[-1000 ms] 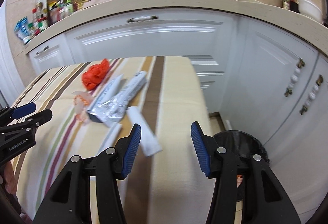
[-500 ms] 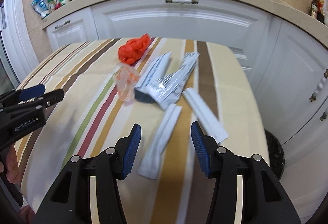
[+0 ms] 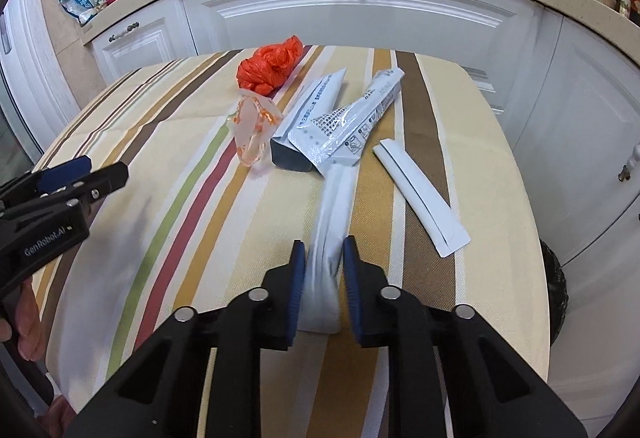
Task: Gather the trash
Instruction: 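Grasp the white paper strip with the right tool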
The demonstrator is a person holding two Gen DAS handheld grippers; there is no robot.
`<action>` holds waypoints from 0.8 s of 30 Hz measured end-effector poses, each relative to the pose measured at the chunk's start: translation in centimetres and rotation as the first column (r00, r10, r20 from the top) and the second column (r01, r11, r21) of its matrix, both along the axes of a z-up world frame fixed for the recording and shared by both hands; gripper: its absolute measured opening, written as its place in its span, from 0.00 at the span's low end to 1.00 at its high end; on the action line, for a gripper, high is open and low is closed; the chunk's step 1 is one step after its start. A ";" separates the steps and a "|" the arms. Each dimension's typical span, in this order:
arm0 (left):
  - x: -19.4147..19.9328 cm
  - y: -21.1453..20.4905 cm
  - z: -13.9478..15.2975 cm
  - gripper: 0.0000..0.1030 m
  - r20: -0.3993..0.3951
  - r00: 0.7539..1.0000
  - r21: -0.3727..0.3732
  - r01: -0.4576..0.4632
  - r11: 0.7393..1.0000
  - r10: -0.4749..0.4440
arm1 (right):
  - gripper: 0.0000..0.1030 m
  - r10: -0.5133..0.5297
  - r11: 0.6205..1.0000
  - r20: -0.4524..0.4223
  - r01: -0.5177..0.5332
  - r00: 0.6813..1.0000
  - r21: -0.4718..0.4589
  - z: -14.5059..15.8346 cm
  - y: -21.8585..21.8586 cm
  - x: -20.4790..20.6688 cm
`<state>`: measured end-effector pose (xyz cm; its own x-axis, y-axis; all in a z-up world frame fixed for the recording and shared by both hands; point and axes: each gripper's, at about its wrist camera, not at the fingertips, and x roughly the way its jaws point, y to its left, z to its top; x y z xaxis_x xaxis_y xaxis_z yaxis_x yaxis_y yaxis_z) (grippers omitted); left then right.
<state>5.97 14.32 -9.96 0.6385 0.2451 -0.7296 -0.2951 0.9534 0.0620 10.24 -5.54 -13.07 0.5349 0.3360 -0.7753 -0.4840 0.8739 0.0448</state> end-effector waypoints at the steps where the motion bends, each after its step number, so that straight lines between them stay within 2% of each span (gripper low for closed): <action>1: 0.1 -0.2 0.0 0.56 -0.001 1.000 0.001 0.004 1.000 -0.004 | 0.17 -0.001 1.000 0.005 0.001 1.000 0.002 0.1 -0.1 -0.1; 13: 1.6 -2.8 0.2 0.56 -0.004 0.998 0.001 0.055 0.998 -0.055 | 0.17 -0.045 0.998 0.065 0.043 0.997 0.036 1.6 -2.6 0.0; 24: 4.3 -5.5 0.4 0.56 -0.001 0.994 -0.005 0.106 0.994 -0.106 | 0.17 -0.131 0.991 0.128 0.131 0.983 0.013 2.3 -6.4 2.7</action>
<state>10.22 8.79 -9.55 0.6598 0.1725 -0.7314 -0.1925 0.9796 0.0574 12.92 -11.93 -10.73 0.6692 0.2598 -0.6962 -0.3673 0.9301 -0.0060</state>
